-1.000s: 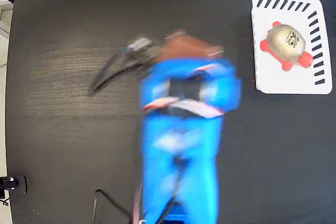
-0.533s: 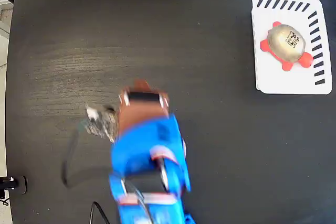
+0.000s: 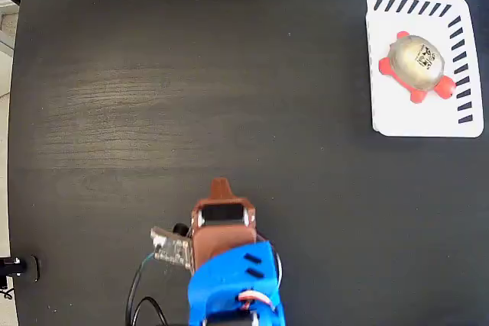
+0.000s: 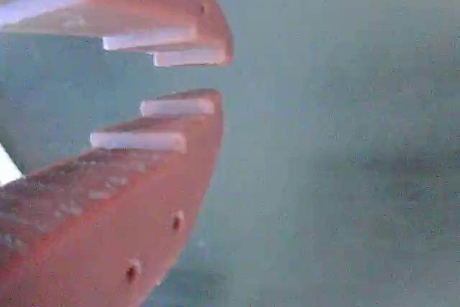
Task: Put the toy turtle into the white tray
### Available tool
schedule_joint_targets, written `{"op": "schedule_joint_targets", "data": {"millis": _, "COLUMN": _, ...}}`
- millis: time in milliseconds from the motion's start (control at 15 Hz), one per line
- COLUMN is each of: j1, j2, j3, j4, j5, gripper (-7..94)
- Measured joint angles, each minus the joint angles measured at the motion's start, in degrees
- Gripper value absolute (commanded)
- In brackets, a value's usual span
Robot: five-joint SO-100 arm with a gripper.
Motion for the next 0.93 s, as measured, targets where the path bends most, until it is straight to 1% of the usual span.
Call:
{"op": "schedule_joint_targets", "data": {"millis": 200, "j1": 0.44, "j2": 12.57, "j3": 6.5, "j4": 3.96, "j5": -0.44, "gripper": 0}}
{"op": "schedule_joint_targets", "data": {"millis": 333, "j1": 2.02, "j2": 16.0, "j3": 7.91, "j4": 7.73, "j5": -0.35, "gripper": 0}}
{"op": "schedule_joint_targets", "data": {"millis": 533, "j1": 1.41, "j2": 22.06, "j3": 7.91, "j4": 13.18, "j5": 0.44, "gripper": 0}}
{"op": "schedule_joint_targets", "data": {"millis": 933, "j1": 2.02, "j2": 22.68, "j3": 7.91, "j4": 13.54, "j5": 0.62, "gripper": 0}}
